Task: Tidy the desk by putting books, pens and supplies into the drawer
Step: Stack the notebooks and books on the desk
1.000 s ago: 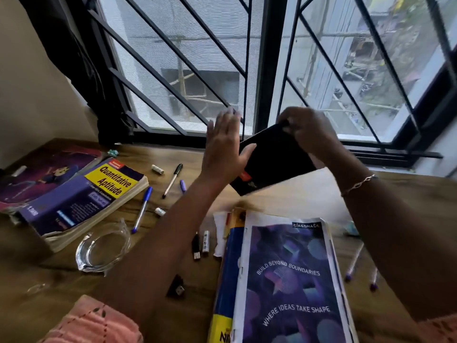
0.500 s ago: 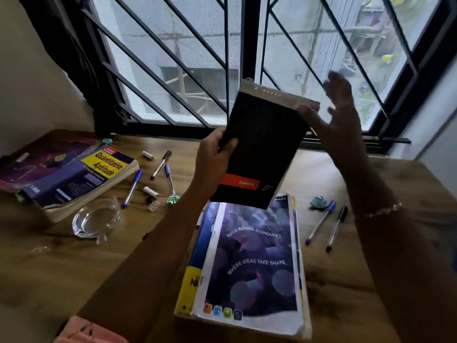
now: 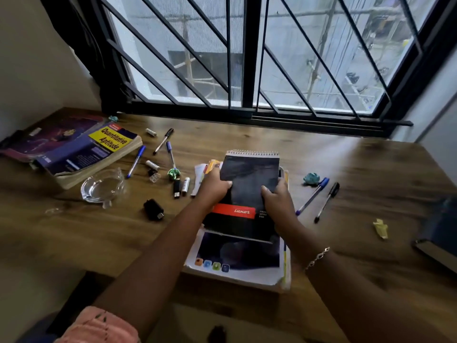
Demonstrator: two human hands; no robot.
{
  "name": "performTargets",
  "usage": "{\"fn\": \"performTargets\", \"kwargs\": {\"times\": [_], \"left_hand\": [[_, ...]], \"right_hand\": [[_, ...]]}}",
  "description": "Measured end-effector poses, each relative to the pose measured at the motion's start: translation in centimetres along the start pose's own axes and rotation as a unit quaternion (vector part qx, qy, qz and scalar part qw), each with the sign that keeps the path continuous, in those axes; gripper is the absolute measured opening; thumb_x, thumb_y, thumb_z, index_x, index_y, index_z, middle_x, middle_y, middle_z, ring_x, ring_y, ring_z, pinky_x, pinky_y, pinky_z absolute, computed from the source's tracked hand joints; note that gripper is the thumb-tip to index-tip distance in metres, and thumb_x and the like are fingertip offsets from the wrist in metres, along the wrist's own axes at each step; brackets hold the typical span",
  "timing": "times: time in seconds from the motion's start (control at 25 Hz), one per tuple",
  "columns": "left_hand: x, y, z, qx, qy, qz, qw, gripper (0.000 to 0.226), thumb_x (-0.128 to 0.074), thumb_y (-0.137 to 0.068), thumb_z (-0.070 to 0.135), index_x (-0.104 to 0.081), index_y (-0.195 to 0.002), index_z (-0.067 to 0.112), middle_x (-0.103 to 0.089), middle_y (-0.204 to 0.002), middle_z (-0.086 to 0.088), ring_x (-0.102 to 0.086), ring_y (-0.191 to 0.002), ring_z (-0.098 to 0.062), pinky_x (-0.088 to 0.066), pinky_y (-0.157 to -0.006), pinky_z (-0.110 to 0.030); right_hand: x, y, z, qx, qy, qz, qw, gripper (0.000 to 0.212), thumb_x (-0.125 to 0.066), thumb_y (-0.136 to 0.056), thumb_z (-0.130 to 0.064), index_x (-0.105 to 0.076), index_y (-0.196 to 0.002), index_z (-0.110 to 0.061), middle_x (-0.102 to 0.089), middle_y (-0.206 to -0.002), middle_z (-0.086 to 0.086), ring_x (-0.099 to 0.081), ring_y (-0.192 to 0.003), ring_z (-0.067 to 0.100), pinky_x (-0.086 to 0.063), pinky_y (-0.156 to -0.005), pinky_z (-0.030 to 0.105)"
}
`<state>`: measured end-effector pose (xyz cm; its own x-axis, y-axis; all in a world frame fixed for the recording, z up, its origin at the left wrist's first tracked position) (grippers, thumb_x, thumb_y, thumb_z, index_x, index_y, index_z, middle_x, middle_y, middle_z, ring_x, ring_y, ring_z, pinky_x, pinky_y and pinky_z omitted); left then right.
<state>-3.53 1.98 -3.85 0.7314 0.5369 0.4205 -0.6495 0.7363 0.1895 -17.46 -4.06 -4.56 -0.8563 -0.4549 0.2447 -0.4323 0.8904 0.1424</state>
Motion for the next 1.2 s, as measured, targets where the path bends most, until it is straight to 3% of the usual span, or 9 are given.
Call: {"fn": "performTargets", "kwargs": {"times": [0.12,0.28,0.48,0.72,0.84,1.04,1.2], "left_hand": [[-0.5,0.6,-1.0,0.013,-0.128,0.031,0.991,0.036,-0.059,-0.081,0.013,-0.057,-0.115,0.004,-0.061,-0.116,-0.018,-0.057,-0.109,-0.033,-0.047,-0.093,-0.039],[-0.8,1.7,-0.6,0.019,-0.249,0.067,0.966,0.043,-0.053,-0.091,0.018,-0.046,-0.129,0.001,-0.041,-0.135,-0.022,-0.046,-0.120,-0.035,-0.037,-0.094,-0.032],[-1.4,3.0,-0.9,-0.004,-0.347,0.097,0.933,0.040,-0.051,-0.093,0.021,-0.044,-0.125,-0.002,-0.037,-0.136,-0.022,-0.038,-0.123,-0.036,-0.034,-0.100,-0.039],[-2.3,4.5,-2.1,-0.043,-0.449,0.165,0.877,0.038,-0.043,-0.095,0.034,-0.048,-0.121,0.007,-0.041,-0.132,-0.016,-0.035,-0.122,-0.033,-0.033,-0.095,-0.045],[-3.0,5.1,-2.6,-0.067,-0.483,0.172,0.856,0.041,-0.037,-0.097,0.031,-0.042,-0.129,0.007,-0.042,-0.133,-0.014,-0.035,-0.124,-0.031,-0.029,-0.099,-0.050],[-5.1,7.5,-2.4,-0.121,-0.473,0.145,0.861,0.053,-0.038,-0.098,0.032,-0.025,-0.144,0.009,-0.029,-0.149,-0.012,-0.018,-0.141,-0.028,-0.009,-0.109,-0.063],[-7.4,10.4,-2.5,-0.149,-0.428,0.111,0.884,0.061,-0.032,-0.098,0.041,-0.016,-0.148,0.010,-0.016,-0.156,-0.013,-0.003,-0.146,-0.026,0.003,-0.113,-0.056]], "right_hand": [[-0.5,0.6,1.0,-0.016,0.116,0.021,0.993,0.028,-0.051,-0.087,-0.011,-0.047,-0.114,-0.004,-0.059,-0.113,0.015,-0.056,-0.103,0.031,-0.045,-0.084,0.033],[-0.6,1.2,1.2,0.023,0.230,0.017,0.973,0.029,-0.054,-0.086,-0.017,-0.050,-0.110,-0.001,-0.057,-0.112,0.018,-0.056,-0.100,0.032,-0.046,-0.082,0.035],[-0.8,2.4,0.8,0.049,0.354,0.008,0.934,0.047,-0.055,-0.090,-0.026,-0.042,-0.123,0.004,-0.045,-0.124,0.022,-0.050,-0.111,0.035,-0.042,-0.090,0.036],[-0.6,3.7,1.0,0.067,0.425,0.006,0.903,0.060,-0.053,-0.090,-0.037,-0.040,-0.129,0.007,-0.039,-0.127,0.018,-0.048,-0.113,0.030,-0.042,-0.093,0.033],[-0.3,4.4,1.4,0.119,0.444,0.004,0.888,0.063,-0.051,-0.091,-0.040,-0.039,-0.130,0.007,-0.039,-0.126,0.019,-0.048,-0.112,0.031,-0.043,-0.092,0.033],[2.1,5.6,3.4,0.268,0.484,0.017,0.833,0.059,-0.049,-0.089,-0.045,-0.046,-0.130,-0.003,-0.048,-0.124,0.021,-0.048,-0.111,0.037,-0.044,-0.090,0.042],[3.8,6.8,5.0,0.281,0.472,0.013,0.835,0.068,-0.032,-0.086,-0.052,-0.055,-0.123,0.000,-0.056,-0.119,0.024,-0.054,-0.110,0.040,-0.049,-0.087,0.045]]}}
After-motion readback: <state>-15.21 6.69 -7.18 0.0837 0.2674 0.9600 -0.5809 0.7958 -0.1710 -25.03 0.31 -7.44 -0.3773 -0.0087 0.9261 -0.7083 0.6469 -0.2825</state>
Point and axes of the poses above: each hand's wrist, its own y-axis away from the middle knuckle, its own x-axis out of the back of the hand, z = x × y, the point moved 1 cm from there along -y, towards the middle knuckle
